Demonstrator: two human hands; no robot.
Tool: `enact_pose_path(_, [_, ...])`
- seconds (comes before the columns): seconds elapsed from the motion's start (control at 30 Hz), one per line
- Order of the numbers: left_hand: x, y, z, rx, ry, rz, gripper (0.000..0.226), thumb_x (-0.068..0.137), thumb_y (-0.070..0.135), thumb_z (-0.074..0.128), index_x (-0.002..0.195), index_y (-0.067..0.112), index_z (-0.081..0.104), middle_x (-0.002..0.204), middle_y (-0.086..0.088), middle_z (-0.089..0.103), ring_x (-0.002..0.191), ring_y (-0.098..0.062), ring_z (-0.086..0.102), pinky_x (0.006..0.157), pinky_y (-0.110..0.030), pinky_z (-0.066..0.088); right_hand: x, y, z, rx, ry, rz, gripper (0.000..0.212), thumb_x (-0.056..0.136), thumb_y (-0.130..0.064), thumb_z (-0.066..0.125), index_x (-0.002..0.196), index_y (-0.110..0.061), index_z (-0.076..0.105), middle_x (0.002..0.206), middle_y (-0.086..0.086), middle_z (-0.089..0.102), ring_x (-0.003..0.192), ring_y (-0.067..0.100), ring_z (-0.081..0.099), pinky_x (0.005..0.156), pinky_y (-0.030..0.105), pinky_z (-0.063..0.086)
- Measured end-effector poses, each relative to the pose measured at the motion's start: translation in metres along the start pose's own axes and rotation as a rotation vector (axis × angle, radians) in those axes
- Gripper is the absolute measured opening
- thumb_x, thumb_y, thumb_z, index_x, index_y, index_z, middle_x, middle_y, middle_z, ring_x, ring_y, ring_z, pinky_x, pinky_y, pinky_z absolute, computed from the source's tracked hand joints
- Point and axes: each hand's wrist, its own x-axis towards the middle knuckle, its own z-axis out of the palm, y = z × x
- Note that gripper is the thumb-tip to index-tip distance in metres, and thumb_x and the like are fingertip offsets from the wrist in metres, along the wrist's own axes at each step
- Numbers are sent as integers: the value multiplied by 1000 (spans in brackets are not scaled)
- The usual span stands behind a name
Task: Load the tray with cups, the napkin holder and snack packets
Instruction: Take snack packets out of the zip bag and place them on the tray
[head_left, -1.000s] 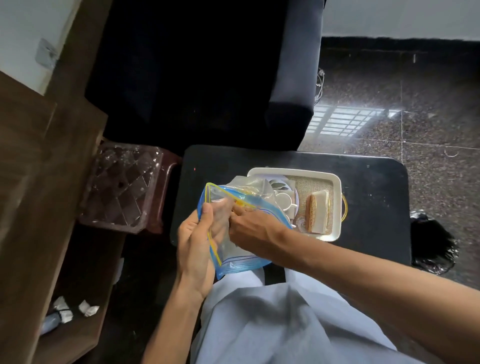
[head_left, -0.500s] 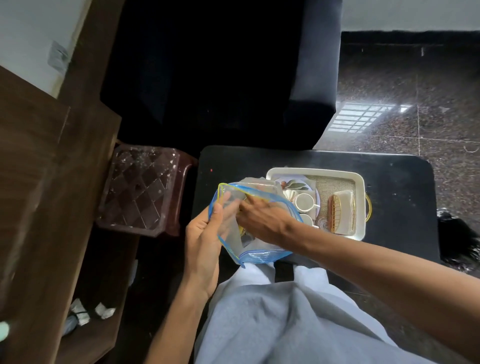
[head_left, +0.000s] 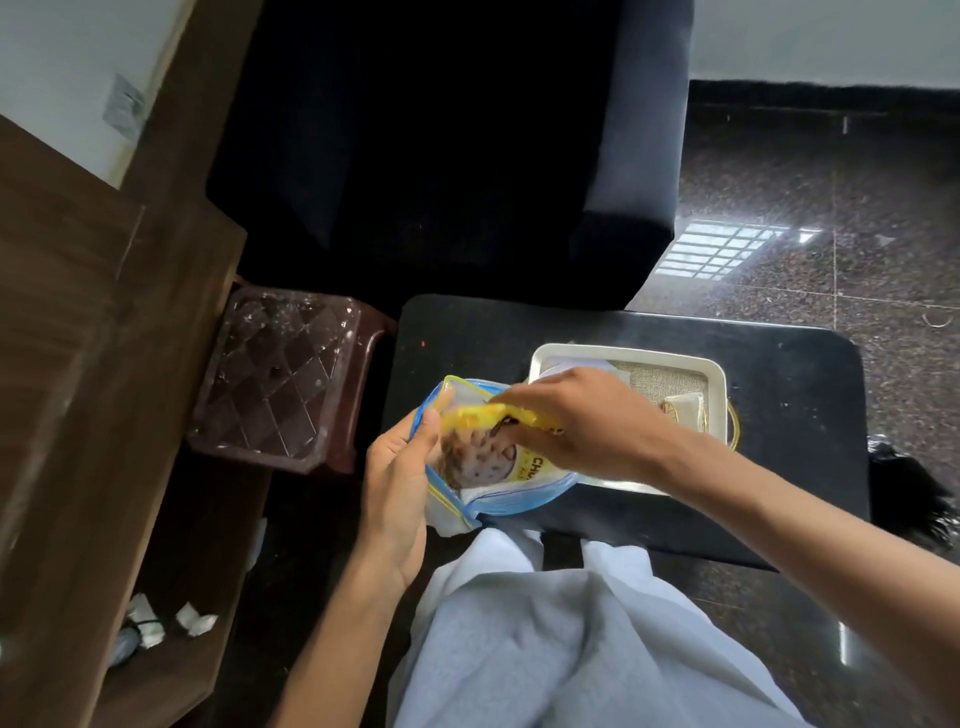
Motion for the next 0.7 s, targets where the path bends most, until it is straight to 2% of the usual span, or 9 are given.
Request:
enact_pose_path(0.07, [-1,1,1,14,7,-2,34,104,27,49,99,35,81,105,-1,80,102,-13,75,81,-28,59,-5,12,-5,152,34,81,26,97,-33,62,119,-20,69,98,1,76,73,13,68,60,28,53])
enact_pose_path(0.13, [-3,2,4,20,0,0,30,100,32,51,99,39,81,111,4,79,109,-9,72,93,-32,54,-12,23,-10,324,35,145,25,97,-32,63,115,-16,70,98,-1,76,70,1,67,55,16,53])
enact_pose_path(0.2, [-3,0,8,11,-2,-4,32,102,31,49,100,38,81,115,4,78,114,-10,71,99,-36,50,-22,32,-15,498,55,240,29,96,-35,62,116,-15,69,103,0,76,80,9,74,58,25,61])
enact_pose_path(0.27, [-6,1,15,-15,-7,-2,26,96,35,55,99,37,81,113,3,79,113,-11,71,92,-30,56,-34,39,-20,633,101,325,30,95,-38,62,116,-17,69,104,-1,77,89,13,75,63,36,64])
enact_pose_path(0.33, [-9,2,24,-43,-23,1,25,80,44,67,98,36,82,110,2,80,109,-10,73,81,-18,57,-47,46,-25,770,170,400,25,95,-37,63,113,-20,70,101,-2,78,90,13,76,68,36,64])
enact_pose_path(0.37, [-10,1,28,-46,-15,-1,27,78,45,68,98,35,82,110,0,80,109,-10,73,80,-16,57,-54,50,-28,821,219,435,22,96,-36,63,111,-21,71,100,-2,79,89,14,76,69,35,63])
enact_pose_path(0.47, [-11,-7,39,-48,16,-18,28,95,34,55,98,29,82,113,-3,79,114,-13,71,86,-21,57,-82,67,-38,957,370,543,22,97,-35,62,111,-21,72,99,3,79,88,21,77,72,37,63])
enact_pose_path(0.6, [-15,-18,58,-38,2,-35,33,91,37,55,113,24,76,120,-5,76,118,-15,69,103,-35,50,-127,105,-45,1103,578,717,24,97,-35,62,107,-17,74,100,10,78,87,28,76,73,40,62])
enact_pose_path(0.7, [-19,-28,74,-41,-19,-32,34,93,37,54,116,23,76,124,-6,75,121,-18,68,104,-37,54,-165,150,-38,1072,702,861,26,96,-40,63,104,-19,74,98,9,79,83,24,76,68,35,62])
